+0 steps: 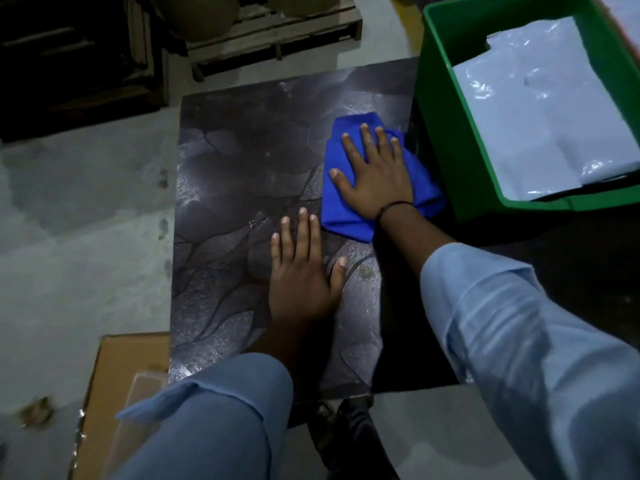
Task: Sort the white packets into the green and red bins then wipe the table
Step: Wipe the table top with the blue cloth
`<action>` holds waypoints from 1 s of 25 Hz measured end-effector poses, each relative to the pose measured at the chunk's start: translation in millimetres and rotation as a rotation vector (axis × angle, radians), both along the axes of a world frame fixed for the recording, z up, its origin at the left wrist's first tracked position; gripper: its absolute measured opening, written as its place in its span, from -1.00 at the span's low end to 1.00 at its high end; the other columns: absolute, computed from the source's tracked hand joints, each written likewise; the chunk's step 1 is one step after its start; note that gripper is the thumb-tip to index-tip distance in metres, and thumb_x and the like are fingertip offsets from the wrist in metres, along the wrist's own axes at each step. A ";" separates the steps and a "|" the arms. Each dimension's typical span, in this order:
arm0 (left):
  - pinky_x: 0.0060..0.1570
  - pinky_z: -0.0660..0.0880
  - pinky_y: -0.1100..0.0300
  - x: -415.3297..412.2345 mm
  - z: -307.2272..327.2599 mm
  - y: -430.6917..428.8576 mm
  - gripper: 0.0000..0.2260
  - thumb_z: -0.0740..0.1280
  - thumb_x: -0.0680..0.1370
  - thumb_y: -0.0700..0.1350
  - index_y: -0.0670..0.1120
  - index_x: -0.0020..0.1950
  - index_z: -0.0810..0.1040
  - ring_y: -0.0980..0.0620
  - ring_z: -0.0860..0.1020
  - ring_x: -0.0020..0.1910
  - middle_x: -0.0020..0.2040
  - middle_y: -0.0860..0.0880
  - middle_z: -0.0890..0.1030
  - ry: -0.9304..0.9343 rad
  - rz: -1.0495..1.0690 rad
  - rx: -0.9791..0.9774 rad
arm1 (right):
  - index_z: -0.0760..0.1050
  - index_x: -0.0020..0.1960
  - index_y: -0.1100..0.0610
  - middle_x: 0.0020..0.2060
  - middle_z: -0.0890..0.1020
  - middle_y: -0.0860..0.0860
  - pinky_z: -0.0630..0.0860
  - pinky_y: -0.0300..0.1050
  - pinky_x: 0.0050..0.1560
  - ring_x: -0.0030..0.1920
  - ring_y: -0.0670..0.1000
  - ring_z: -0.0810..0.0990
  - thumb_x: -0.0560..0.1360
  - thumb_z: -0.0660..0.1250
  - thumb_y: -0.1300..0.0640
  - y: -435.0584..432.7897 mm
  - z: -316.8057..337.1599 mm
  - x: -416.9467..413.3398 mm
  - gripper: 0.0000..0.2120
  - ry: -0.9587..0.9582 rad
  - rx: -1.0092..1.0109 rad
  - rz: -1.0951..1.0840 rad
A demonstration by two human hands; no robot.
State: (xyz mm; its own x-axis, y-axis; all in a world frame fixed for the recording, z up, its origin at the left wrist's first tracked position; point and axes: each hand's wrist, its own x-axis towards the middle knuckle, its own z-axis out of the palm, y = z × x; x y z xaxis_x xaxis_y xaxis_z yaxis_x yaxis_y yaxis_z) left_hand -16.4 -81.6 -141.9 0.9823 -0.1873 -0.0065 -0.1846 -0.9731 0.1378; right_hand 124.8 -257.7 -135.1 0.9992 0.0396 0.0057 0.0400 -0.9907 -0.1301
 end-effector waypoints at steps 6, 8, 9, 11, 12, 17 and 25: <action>0.56 0.07 -0.22 -1.2 2.2 -0.2 -0.32 0.15 0.63 0.17 -0.20 0.63 0.17 -0.25 0.05 0.63 0.65 -0.17 0.11 -0.110 -0.017 -0.110 | 0.08 0.62 -0.05 0.62 0.09 0.08 0.02 0.17 0.57 0.61 0.13 0.02 0.61 0.05 -0.32 -32.4 7.0 -138.9 -0.33 -0.074 -0.020 0.026; 0.56 0.07 -0.21 -1.9 1.6 -0.1 -0.32 0.14 0.64 0.18 -0.20 0.63 0.17 -0.24 0.04 0.64 0.66 -0.17 0.11 -0.118 -0.003 -0.121 | 0.08 0.62 -0.05 0.62 0.09 0.07 0.05 0.17 0.56 0.61 0.13 0.03 0.61 0.07 -0.32 -38.9 8.4 -160.0 -0.33 -0.061 -0.034 0.051; 0.56 0.06 -0.21 -1.9 1.1 0.2 -0.32 0.14 0.63 0.18 -0.20 0.63 0.17 -0.25 0.04 0.64 0.66 -0.17 0.11 -0.120 -0.003 -0.121 | 0.08 0.62 -0.06 0.62 0.09 0.07 0.05 0.18 0.56 0.61 0.13 0.03 0.60 0.06 -0.33 -39.4 9.2 -156.5 -0.32 -0.051 -0.041 0.047; 0.56 0.07 -0.22 0.3 -0.2 -1.4 -0.32 0.16 0.62 0.18 -0.21 0.63 0.17 -0.26 0.05 0.63 0.65 -0.17 0.11 -0.124 -0.014 -0.123 | 0.07 0.62 -0.07 0.62 0.10 0.07 0.02 0.19 0.56 0.61 0.14 0.03 0.59 0.01 -0.35 -37.6 8.2 -124.8 -0.32 -0.034 -0.044 -0.010; 0.56 0.07 -0.22 1.3 -0.5 -1.2 -0.31 0.17 0.62 0.17 -0.21 0.63 0.18 -0.26 0.05 0.63 0.65 -0.17 0.11 -0.124 -0.014 -0.123 | 0.08 0.62 -0.07 0.62 0.10 0.08 0.00 0.20 0.57 0.61 0.16 0.03 0.59 -0.01 -0.35 -33.8 6.7 -100.5 -0.32 -0.022 -0.025 -0.040; 0.57 0.05 -0.20 3.9 -1.0 -0.8 -0.27 0.10 0.60 0.23 -0.17 0.65 0.12 -0.23 0.01 0.64 0.67 -0.14 0.05 -0.056 0.011 -0.038 | 0.07 0.62 -0.05 0.62 0.04 0.11 -0.11 0.20 0.57 0.61 0.19 -0.03 0.56 -0.05 -0.38 -14.3 9.7 26.1 -0.27 0.057 0.050 -0.127; 0.57 0.07 -0.19 0.6 2.6 -3.6 -0.28 0.11 0.59 0.22 -0.17 0.64 0.16 -0.22 0.04 0.64 0.66 -0.13 0.09 -0.067 0.010 -0.075 | 0.05 0.63 -0.05 0.62 0.06 0.09 -0.03 0.19 0.57 0.62 0.17 -0.03 0.59 -0.03 -0.35 -29.7 12.6 -118.8 -0.31 -0.014 0.048 -0.025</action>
State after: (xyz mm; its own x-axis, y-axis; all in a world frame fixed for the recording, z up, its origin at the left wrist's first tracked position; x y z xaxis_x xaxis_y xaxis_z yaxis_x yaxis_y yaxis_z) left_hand -15.8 -85.2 -139.3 0.9819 -0.1748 0.0730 -0.1861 -0.9624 0.1978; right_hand 6.0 -287.5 -122.5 0.9997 0.0143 0.0205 0.0177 -0.9841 -0.1770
